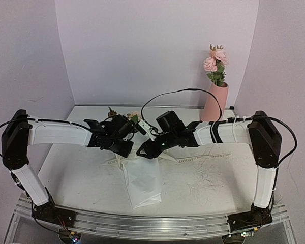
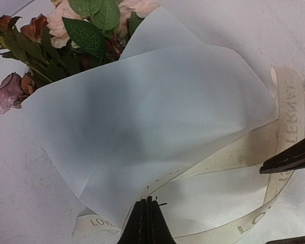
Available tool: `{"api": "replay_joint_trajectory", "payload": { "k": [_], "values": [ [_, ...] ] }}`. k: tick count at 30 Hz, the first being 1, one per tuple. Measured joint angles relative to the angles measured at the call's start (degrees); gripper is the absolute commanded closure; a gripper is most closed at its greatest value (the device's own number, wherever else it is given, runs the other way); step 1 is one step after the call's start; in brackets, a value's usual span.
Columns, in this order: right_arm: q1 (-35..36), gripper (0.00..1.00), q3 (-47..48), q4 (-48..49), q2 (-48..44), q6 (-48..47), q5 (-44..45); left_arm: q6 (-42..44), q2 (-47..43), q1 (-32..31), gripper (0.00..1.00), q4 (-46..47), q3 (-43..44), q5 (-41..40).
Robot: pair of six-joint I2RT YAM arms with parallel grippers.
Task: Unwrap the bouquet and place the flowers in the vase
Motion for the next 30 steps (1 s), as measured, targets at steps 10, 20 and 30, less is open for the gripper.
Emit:
{"api": "replay_joint_trajectory", "payload": {
  "k": [10,20,30],
  "values": [
    [0.47,0.94,0.5,-0.08,2.52,1.14,-0.51,-3.69,-5.39,0.0,1.0,0.71,-3.7,-1.63],
    [0.45,1.0,-1.85,-0.09,0.5,1.19,-0.01,-8.27,-8.88,0.0,1.0,0.86,-7.81,-4.49],
    [-1.85,0.96,-6.18,0.23,-7.44,5.65,5.13,-20.13,-17.45,1.17,1.0,-1.17,-15.05,-9.8]
  ]
}}
